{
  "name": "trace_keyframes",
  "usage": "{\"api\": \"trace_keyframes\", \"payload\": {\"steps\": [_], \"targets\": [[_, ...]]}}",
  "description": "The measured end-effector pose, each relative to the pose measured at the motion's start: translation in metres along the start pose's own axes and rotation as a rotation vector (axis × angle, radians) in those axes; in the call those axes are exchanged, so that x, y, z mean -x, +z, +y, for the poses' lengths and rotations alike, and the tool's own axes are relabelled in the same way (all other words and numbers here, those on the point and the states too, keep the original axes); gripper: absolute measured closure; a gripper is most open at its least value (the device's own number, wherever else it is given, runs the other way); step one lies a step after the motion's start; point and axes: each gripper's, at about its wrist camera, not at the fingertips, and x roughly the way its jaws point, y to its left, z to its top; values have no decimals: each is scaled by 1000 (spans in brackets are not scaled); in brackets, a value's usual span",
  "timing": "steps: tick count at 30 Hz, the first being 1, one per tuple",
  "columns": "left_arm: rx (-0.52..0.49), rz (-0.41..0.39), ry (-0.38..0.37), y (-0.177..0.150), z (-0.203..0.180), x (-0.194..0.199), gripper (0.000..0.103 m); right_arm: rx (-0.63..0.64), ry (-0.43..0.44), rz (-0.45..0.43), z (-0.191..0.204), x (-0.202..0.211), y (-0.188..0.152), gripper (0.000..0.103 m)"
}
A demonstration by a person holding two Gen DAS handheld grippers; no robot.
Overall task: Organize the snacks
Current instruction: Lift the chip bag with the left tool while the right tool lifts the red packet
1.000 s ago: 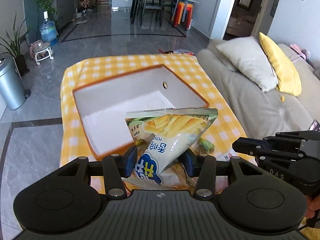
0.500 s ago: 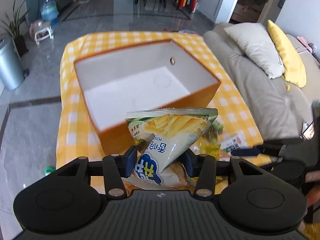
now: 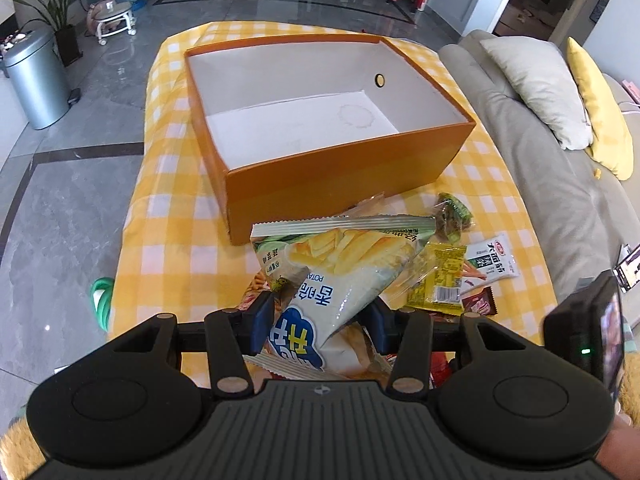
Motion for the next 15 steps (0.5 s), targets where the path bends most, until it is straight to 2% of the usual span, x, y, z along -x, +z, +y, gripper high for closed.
{"api": "trace_keyframes", "payload": {"steps": [2, 6, 15], "targets": [[6, -3, 3, -2, 2, 2, 48, 5, -26, 14, 3, -6, -1, 23], [17, -7, 7, -4, 7, 4, 48, 8, -61, 24, 8, -18, -3, 34], [20, -39, 16, -4, 13, 16, 48, -1, -35, -4, 0, -8, -3, 35]]}}
